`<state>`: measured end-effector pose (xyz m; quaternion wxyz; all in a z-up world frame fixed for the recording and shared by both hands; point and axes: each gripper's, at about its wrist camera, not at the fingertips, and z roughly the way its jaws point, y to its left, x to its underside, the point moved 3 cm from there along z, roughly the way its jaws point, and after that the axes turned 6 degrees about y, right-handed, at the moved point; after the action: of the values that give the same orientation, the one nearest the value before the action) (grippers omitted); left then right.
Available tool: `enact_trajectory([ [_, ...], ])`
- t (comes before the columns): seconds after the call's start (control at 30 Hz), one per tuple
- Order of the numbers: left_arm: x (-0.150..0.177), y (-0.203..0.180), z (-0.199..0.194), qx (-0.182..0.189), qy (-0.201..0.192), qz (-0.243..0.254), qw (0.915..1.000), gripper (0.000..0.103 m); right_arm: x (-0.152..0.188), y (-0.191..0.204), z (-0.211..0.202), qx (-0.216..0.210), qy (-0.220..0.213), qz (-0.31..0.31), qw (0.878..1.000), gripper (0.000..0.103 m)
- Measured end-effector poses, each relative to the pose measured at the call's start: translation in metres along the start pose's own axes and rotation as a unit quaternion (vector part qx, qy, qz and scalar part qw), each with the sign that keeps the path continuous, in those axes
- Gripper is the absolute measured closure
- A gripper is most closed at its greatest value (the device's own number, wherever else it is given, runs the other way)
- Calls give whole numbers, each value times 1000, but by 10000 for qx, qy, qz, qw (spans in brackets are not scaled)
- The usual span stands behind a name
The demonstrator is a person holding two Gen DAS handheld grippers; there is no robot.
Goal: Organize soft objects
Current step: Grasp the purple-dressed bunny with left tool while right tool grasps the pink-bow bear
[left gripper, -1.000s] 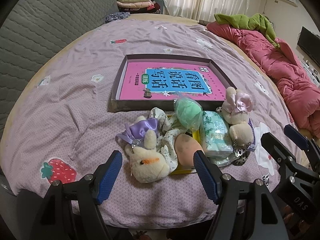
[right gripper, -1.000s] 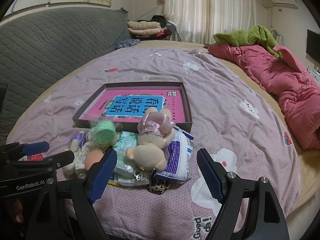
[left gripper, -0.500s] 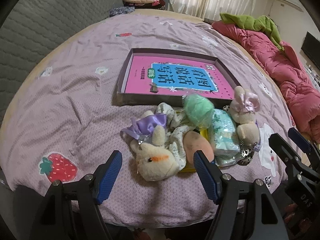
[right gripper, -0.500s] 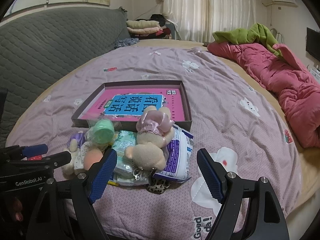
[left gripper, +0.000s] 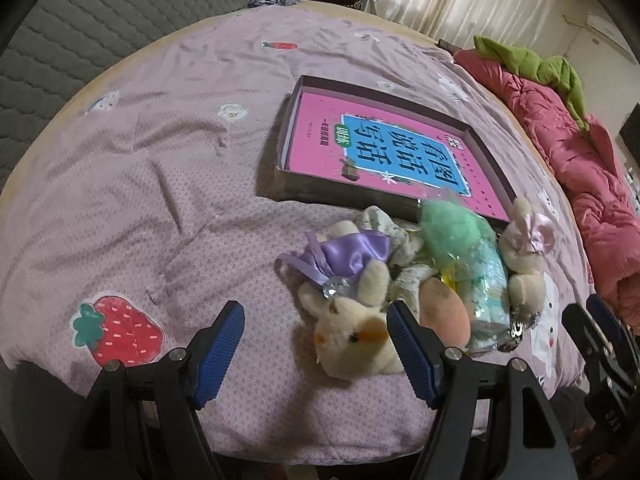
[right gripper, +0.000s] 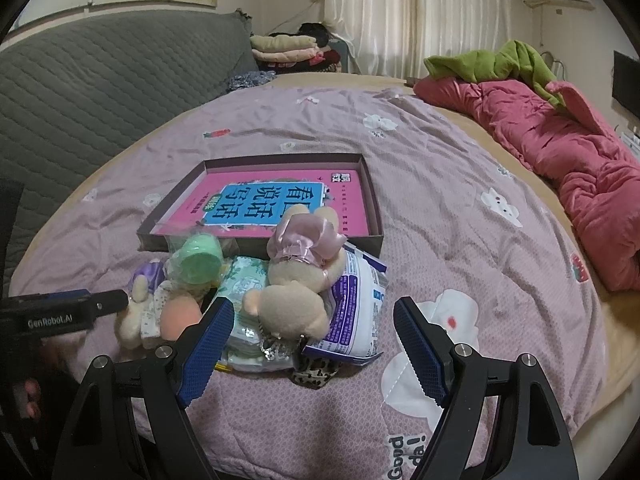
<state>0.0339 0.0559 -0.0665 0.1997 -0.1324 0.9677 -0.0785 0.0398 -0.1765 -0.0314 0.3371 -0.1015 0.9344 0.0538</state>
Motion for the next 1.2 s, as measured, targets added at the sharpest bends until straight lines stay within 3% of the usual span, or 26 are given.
enact_trajectory([
  [0.57,-26,6,44,681,666,-495,9942,30,-16,-5,15,123,-31,-36,9999,20],
  [0.87,-34,17,55,1064,716,-758,9888,31,-40,-8,43,-23,243,95,9997,20],
  [1.1,-36,14,62,1148,820,-716,9874,34,-47,6,79,338,691,-240,9967,20],
  [1.13,-36,13,63,1149,825,-714,9874,34,-45,7,82,355,739,-282,9962,23],
  [1.2,-37,13,65,1152,849,-714,9871,36,-44,11,87,274,755,-347,9962,38],
])
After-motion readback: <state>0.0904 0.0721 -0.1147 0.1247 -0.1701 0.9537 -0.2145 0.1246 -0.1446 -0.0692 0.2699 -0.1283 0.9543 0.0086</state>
